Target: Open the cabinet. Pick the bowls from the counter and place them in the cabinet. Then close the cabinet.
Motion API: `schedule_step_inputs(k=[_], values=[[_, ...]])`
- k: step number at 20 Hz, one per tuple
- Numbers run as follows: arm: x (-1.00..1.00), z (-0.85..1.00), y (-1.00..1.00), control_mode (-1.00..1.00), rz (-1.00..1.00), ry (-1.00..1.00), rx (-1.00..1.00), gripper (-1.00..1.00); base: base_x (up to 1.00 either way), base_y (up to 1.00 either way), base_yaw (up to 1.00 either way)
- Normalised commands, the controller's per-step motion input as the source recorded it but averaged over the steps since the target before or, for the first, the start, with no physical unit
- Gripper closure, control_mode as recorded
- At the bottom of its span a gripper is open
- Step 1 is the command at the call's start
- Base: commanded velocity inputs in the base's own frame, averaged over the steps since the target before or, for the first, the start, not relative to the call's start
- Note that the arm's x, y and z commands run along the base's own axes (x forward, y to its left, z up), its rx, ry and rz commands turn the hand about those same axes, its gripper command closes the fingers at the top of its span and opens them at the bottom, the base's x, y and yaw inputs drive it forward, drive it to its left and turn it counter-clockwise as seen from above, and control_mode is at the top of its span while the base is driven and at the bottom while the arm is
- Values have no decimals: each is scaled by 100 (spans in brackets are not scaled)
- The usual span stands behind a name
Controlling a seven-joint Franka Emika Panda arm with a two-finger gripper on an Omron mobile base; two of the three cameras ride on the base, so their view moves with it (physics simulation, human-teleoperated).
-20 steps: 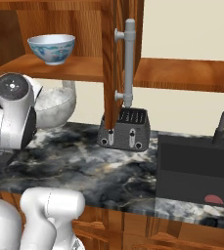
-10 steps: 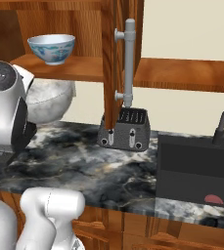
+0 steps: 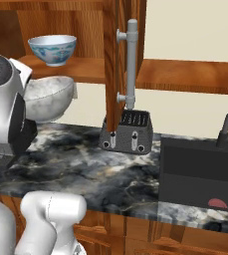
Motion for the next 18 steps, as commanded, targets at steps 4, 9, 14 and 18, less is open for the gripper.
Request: schedule_step_inputs(k=[4, 9, 14, 18], values=[[0, 0, -12, -100, 0, -10, 10, 100, 0, 0, 0], [0, 0, -3, -100, -1, -10, 8, 100, 0, 0, 0], [0, 5, 0, -100, -4, -3, 4, 100, 0, 0, 0], [0, 27, 0, -100, -8, 0, 2, 100, 0, 0, 0]])
